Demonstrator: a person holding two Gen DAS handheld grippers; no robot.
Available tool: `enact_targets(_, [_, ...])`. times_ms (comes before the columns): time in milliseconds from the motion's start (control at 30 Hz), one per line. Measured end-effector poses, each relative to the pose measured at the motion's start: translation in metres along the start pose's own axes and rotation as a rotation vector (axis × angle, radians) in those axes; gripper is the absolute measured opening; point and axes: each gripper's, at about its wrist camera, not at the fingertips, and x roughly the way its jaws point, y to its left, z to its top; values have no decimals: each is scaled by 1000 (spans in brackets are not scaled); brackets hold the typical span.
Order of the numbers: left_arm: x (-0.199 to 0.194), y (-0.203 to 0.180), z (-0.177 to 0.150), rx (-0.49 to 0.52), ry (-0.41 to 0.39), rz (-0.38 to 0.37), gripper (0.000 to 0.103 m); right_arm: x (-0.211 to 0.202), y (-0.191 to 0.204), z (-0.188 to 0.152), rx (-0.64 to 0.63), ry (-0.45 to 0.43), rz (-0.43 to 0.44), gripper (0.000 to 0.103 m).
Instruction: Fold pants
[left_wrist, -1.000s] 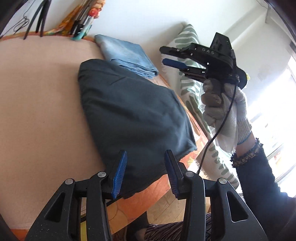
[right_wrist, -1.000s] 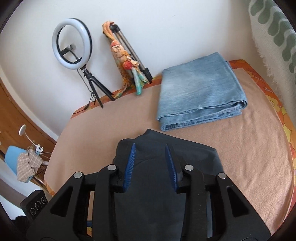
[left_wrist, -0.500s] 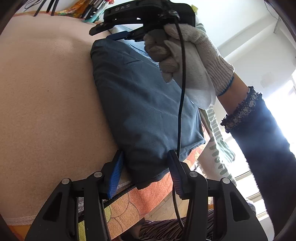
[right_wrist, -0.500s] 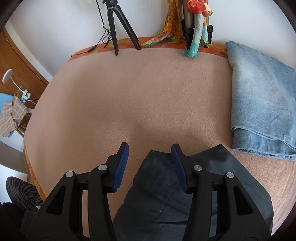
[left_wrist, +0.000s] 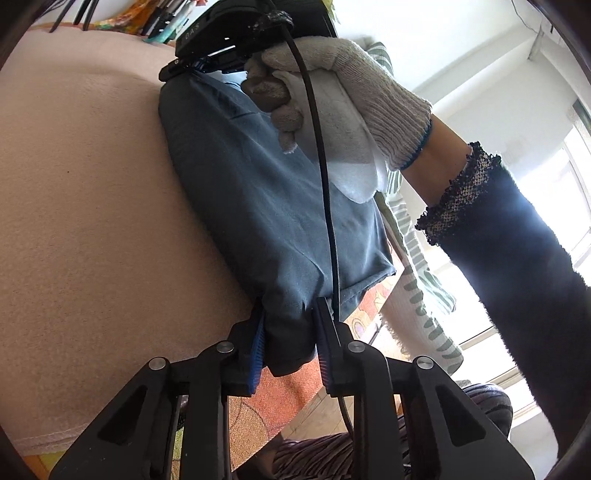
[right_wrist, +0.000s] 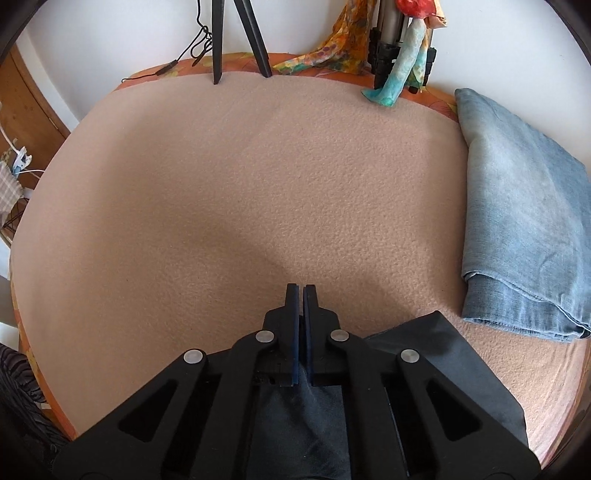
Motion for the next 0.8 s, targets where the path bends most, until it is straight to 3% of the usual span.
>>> enact_targets(167, [0, -10, -8, 37, 35, 23, 23, -1, -4, 1, 54, -25, -29, 2])
enact_targets(267, [-7, -10, -10, 15, 63, 31, 27, -21, -16, -1, 122, -65, 24, 5])
enact_targets(333, [-19, -11, -10, 11, 51, 39, 30, -45, -27, -11, 170, -110, 47, 21])
enact_targets(400, [-30, -10, -7, 3, 37, 36, 31, -70, -36, -23, 208, -156, 79, 47])
enact_targets(433, [-35, -9, -4, 1, 29, 33, 34, -84, -45, -33, 230, -181, 81, 51])
enact_targets(533, [-49, -2, 12, -25, -6, 38, 53, -121, -76, -68, 303, -226, 105, 67])
enact_targets(567, [-52, 2, 18, -41, -20, 37, 54, -132, -88, -83, 332, -240, 107, 76])
enact_targets(667, [-53, 11, 38, -75, -42, 46, 57, -153, -116, -125, 374, -250, 93, 87])
enact_targets(800, [-36, 23, 63, -142, -31, 46, 65, -155, -150, -172, 420, -195, 78, 90])
